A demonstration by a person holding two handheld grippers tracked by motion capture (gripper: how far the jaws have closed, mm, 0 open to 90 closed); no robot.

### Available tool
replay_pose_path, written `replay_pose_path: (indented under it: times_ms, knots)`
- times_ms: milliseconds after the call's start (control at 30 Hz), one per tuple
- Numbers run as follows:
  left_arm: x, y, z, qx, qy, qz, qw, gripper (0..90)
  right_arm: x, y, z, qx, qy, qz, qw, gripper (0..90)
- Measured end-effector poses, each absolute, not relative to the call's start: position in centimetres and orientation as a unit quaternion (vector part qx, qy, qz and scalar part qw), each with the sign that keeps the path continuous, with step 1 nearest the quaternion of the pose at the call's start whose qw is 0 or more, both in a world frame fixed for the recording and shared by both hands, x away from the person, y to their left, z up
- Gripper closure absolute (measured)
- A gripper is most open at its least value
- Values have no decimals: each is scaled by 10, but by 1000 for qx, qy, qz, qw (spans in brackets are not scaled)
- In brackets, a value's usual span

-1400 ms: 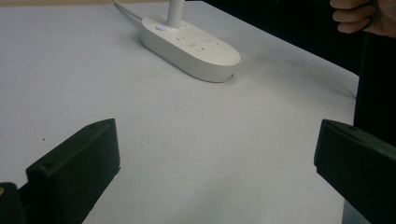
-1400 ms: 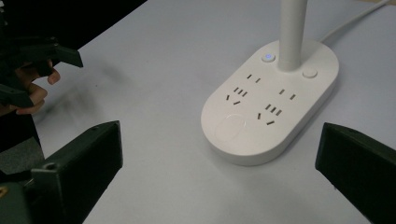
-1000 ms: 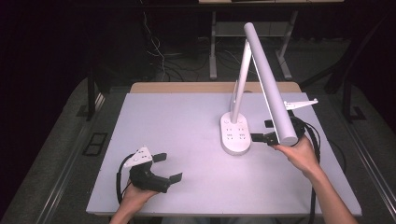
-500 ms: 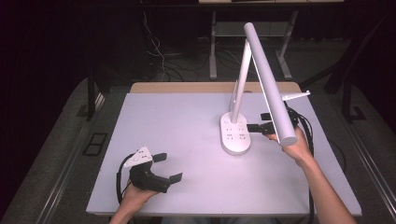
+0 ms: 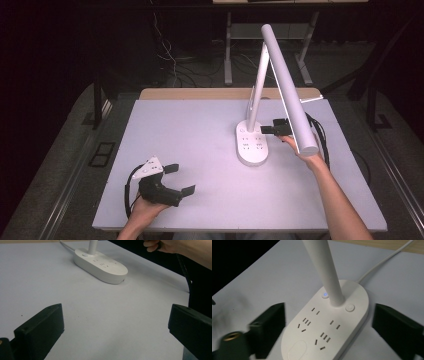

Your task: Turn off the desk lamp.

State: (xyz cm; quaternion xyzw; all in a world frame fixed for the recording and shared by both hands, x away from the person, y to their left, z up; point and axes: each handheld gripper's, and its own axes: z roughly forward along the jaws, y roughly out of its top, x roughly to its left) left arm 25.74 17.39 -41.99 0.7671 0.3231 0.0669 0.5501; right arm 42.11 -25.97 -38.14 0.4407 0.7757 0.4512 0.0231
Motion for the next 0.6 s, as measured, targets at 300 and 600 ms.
replay_pose_path:
  times_ms: [300, 600]
  knots:
    - [257, 174, -420, 767, 323, 67, 551, 0, 433, -254, -393, 455, 769, 449, 16, 358]
    - [257, 174, -420, 767, 323, 66, 551, 0, 441, -250, -404, 466, 766, 442, 25, 543]
